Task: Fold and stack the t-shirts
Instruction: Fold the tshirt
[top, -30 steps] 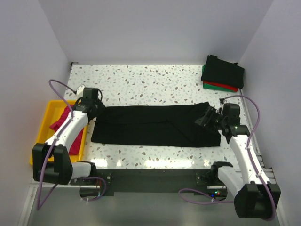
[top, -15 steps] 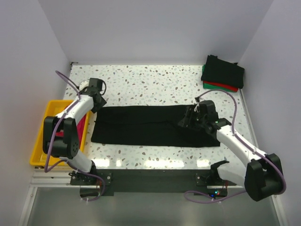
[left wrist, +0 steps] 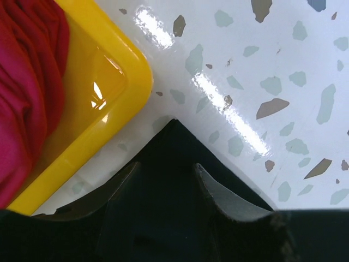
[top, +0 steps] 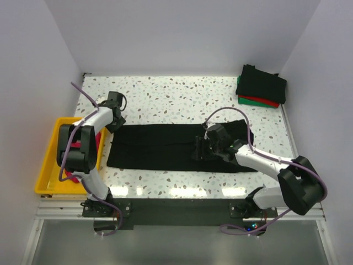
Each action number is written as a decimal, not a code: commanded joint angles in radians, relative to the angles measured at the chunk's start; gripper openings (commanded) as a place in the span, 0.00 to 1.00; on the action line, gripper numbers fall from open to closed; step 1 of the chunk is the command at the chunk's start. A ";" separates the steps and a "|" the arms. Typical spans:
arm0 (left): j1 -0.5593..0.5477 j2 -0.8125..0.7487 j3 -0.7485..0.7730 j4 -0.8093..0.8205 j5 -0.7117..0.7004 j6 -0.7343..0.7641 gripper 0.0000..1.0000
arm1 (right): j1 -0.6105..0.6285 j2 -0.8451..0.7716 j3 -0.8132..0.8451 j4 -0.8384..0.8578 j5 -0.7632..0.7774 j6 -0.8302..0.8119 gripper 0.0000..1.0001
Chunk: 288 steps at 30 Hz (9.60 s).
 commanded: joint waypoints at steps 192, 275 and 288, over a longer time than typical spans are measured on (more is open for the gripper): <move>-0.779 -0.004 0.012 0.450 0.439 -0.185 0.38 | -0.228 1.296 1.785 -0.506 0.103 -0.384 0.63; -0.782 -0.544 -0.613 0.086 0.263 -0.064 0.25 | -0.102 0.743 1.129 -0.313 -0.012 -0.147 0.71; -0.781 -0.648 -0.530 -0.001 0.240 -0.019 0.32 | -0.053 0.227 0.481 -0.272 -0.013 -0.080 0.72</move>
